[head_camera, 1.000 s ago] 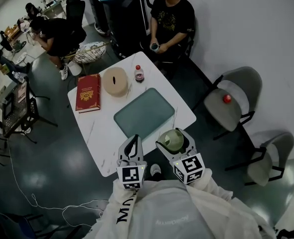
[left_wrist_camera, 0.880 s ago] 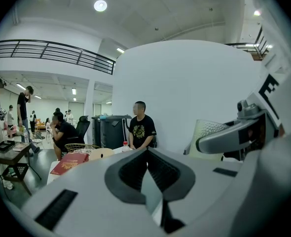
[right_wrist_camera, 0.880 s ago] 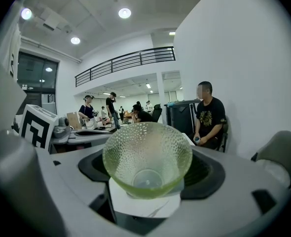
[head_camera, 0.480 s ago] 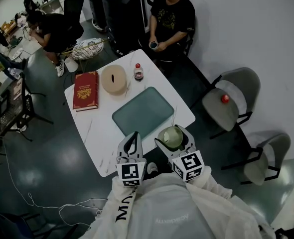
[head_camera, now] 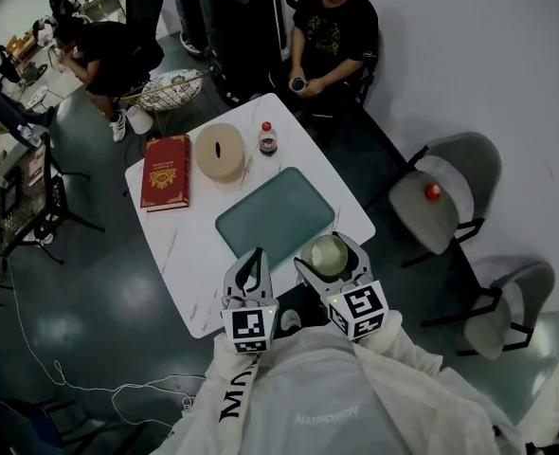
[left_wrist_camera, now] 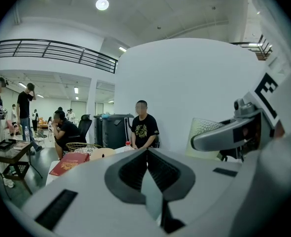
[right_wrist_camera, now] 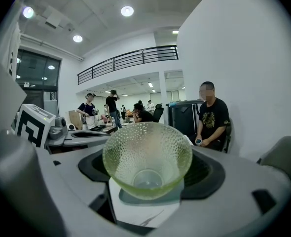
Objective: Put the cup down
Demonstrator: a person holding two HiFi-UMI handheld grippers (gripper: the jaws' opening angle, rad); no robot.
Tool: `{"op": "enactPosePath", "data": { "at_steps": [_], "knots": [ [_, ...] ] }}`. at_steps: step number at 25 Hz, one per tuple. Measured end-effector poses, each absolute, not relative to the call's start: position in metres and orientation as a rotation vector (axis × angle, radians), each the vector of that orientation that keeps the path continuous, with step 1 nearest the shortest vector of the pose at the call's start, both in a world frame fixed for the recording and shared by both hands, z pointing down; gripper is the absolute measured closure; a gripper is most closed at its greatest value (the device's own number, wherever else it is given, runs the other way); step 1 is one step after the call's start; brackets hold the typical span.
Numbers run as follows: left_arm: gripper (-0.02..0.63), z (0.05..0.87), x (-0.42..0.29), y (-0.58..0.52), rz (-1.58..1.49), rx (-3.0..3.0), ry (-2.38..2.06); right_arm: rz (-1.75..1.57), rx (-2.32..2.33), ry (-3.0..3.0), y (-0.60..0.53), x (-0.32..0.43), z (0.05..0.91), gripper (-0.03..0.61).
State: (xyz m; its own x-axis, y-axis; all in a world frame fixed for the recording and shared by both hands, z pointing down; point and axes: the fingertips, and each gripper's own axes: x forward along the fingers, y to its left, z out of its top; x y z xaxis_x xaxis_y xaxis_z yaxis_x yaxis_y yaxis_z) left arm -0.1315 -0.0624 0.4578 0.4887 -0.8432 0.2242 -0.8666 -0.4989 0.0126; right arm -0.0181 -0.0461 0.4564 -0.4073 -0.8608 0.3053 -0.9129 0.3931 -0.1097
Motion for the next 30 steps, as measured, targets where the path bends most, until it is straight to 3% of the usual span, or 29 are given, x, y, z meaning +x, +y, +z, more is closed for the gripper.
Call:
{"op": "enactPosePath", "data": {
  "at_steps": [30],
  "knots": [
    [0.601, 0.486, -0.110, -0.190, 0.379, 2.401, -1.670, 0.443, 1.328, -2.518, -0.197, 0.010, 0.489, 0.186]
  ]
}}
